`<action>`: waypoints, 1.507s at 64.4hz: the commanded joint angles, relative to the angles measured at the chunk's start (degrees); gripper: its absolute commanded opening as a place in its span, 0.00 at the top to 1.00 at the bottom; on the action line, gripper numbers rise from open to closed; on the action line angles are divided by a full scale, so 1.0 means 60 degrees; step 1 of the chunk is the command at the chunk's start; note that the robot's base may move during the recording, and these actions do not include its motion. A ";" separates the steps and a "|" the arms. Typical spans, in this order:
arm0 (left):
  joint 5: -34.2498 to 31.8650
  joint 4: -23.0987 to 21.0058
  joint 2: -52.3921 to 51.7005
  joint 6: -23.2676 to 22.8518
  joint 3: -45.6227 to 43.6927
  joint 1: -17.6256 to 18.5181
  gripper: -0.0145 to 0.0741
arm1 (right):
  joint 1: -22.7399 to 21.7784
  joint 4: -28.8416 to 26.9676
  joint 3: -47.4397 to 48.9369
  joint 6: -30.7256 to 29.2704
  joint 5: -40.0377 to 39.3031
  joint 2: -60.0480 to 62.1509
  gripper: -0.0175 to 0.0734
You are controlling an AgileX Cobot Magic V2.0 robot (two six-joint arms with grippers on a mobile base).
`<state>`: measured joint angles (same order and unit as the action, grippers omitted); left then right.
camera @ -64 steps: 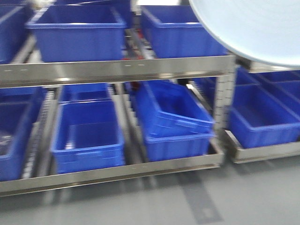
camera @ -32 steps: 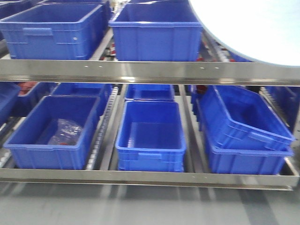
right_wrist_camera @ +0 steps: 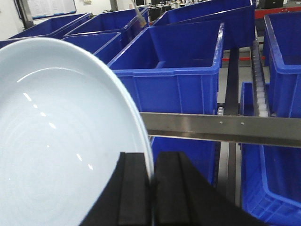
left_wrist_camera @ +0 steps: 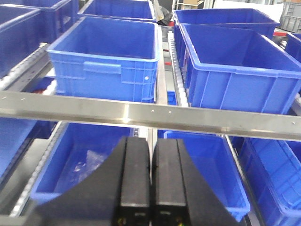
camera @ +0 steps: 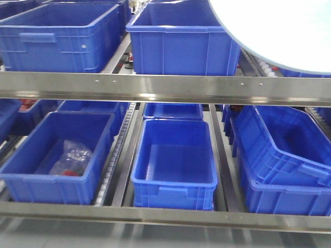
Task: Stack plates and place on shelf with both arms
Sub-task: 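Approach the shelf and raise the plates above the large blue bin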
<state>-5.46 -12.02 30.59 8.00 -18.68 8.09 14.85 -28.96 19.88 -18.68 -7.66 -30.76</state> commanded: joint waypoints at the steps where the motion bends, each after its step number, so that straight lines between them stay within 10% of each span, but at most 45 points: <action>1: -0.0802 -0.0056 0.0036 -0.0063 -0.0284 -0.0001 0.74 | -0.0041 -0.0025 0.0308 -0.0051 -0.0872 0.0012 0.75; 97: -0.0802 -0.0056 0.0036 -0.0063 -0.0284 -0.0001 0.74 | -0.0041 -0.0025 0.0308 -0.0051 -0.0872 0.0012 0.75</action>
<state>-5.46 -12.02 30.59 8.00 -18.68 8.09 14.85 -28.96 19.88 -18.68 -7.66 -30.76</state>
